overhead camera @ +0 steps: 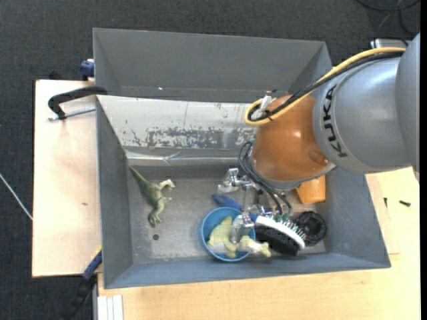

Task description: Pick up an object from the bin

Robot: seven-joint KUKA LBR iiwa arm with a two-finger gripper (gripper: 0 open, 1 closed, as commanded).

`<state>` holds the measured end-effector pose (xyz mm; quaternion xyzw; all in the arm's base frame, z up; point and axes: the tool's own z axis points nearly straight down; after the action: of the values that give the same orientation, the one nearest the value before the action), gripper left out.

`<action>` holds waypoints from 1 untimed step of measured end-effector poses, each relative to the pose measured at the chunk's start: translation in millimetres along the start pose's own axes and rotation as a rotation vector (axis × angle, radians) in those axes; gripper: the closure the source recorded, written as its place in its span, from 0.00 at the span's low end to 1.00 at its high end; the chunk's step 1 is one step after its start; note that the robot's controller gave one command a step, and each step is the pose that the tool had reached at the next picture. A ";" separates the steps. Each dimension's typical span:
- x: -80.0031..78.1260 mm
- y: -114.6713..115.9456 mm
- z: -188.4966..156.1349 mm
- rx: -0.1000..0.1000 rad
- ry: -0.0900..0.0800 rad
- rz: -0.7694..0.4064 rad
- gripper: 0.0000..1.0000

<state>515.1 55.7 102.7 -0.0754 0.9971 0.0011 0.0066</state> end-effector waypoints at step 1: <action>2.7 -21.8 1.1 -0.001 0.004 0.056 0.00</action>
Offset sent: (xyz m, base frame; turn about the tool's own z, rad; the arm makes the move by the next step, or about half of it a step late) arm -0.0016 -0.0238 -0.0027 0.0540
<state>515.7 33.7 101.6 -0.0476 0.9989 0.0018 0.0047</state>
